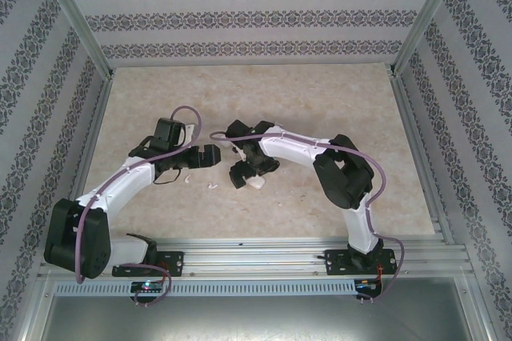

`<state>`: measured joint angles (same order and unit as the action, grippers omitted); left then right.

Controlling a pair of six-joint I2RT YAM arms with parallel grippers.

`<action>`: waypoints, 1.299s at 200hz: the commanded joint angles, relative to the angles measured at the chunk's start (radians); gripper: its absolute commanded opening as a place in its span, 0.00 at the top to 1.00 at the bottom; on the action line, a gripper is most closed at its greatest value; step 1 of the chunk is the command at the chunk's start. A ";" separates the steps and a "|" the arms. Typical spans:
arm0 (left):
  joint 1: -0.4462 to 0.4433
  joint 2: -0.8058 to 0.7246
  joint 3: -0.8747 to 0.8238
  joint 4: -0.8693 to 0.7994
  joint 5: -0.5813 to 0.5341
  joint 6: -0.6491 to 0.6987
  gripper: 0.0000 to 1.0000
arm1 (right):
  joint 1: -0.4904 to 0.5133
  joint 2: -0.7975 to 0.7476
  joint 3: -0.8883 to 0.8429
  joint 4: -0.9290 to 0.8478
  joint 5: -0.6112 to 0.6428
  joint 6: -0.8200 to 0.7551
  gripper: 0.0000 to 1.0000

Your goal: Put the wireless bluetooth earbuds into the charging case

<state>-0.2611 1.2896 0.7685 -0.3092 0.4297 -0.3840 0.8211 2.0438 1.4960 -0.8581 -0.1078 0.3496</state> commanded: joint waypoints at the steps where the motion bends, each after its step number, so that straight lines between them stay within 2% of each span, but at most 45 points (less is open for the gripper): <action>1: -0.047 -0.030 -0.032 0.062 0.003 -0.026 0.00 | 0.010 -0.065 -0.088 0.044 -0.116 0.164 0.08; 31: -0.079 -0.018 -0.038 -0.013 -0.046 -0.016 0.00 | 0.007 -0.150 -0.235 0.236 -0.252 0.254 0.10; 65: -0.127 -0.059 -0.067 -0.075 -0.115 -0.056 0.00 | 0.007 -0.206 -0.311 0.344 -0.352 0.308 0.10; 81: -0.156 -0.057 -0.069 -0.101 -0.151 -0.098 0.04 | 0.008 -0.236 -0.317 0.345 -0.365 0.302 0.10; 123: -0.201 -0.073 -0.081 -0.139 -0.247 -0.151 0.09 | -0.005 -0.318 -0.273 0.177 -0.210 0.236 0.11; 161: -0.202 -0.147 -0.113 -0.152 -0.321 -0.137 0.07 | -0.010 -0.216 -0.102 -0.019 -0.042 0.119 0.12; 192: -0.203 -0.154 -0.133 -0.129 -0.322 -0.144 0.06 | -0.004 -0.054 0.092 -0.141 0.014 0.058 0.11; 211: -0.202 -0.136 -0.132 -0.120 -0.341 -0.127 0.02 | 0.000 0.017 0.178 -0.188 0.044 0.048 0.11; 260: -0.201 -0.155 -0.144 -0.069 -0.422 -0.075 0.00 | 0.007 0.083 0.190 -0.185 0.030 0.071 0.14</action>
<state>-0.4519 1.1572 0.6445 -0.4164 0.0757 -0.5007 0.8162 2.1029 1.6672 -0.9901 -0.0963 0.4217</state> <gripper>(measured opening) 0.999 0.871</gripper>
